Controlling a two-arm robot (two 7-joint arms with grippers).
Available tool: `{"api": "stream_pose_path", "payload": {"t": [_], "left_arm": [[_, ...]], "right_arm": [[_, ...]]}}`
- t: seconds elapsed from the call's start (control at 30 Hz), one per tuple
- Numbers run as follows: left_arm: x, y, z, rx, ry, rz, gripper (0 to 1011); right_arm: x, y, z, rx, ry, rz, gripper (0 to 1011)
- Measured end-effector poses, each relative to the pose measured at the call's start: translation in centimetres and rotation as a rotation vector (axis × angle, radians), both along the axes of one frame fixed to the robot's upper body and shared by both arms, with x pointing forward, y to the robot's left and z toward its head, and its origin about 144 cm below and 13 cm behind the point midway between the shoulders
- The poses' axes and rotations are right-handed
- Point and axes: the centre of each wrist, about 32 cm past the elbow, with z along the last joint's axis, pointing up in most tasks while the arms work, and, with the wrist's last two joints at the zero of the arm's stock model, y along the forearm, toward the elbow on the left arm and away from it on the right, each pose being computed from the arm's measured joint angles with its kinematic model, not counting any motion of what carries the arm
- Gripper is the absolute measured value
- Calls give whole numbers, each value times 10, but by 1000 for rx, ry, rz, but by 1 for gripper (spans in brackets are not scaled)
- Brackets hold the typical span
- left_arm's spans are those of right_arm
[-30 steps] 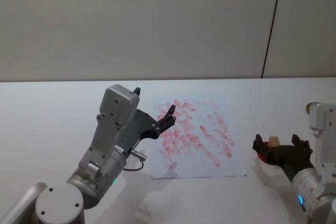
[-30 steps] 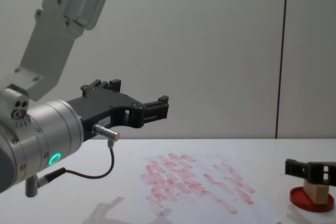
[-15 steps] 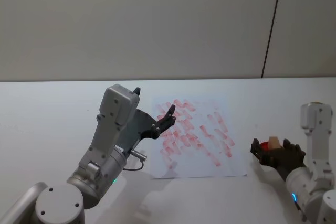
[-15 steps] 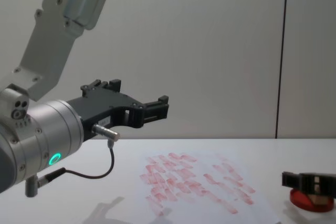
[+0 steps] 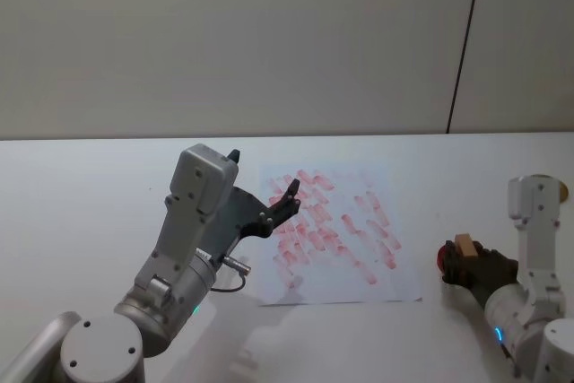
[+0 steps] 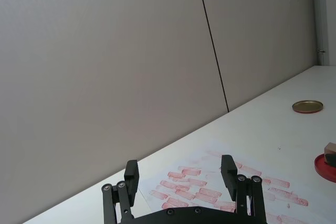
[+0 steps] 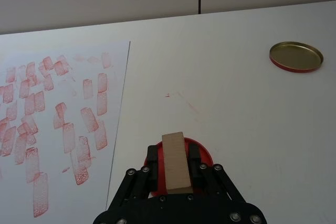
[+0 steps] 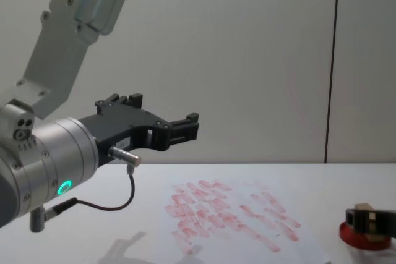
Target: Use the one hand to pick up the stamp and affix it onto the A4 paper.
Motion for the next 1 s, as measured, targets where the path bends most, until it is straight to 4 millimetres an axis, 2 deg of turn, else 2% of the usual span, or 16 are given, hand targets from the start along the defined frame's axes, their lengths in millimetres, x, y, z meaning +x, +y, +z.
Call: {"api": "stream_pose_path", "payload": {"t": [0.13, 0.2, 1.0], "left_arm": [[0, 0, 0, 0, 0, 0, 993], [0, 0, 0, 0, 0, 0, 993], [0, 0, 0, 0, 0, 0, 993]], "right_arm": [[1, 1, 0, -8, 9, -12, 264], [1, 2, 1, -10, 12, -16, 225], [8, -3, -1, 42, 73, -71, 220]]}}
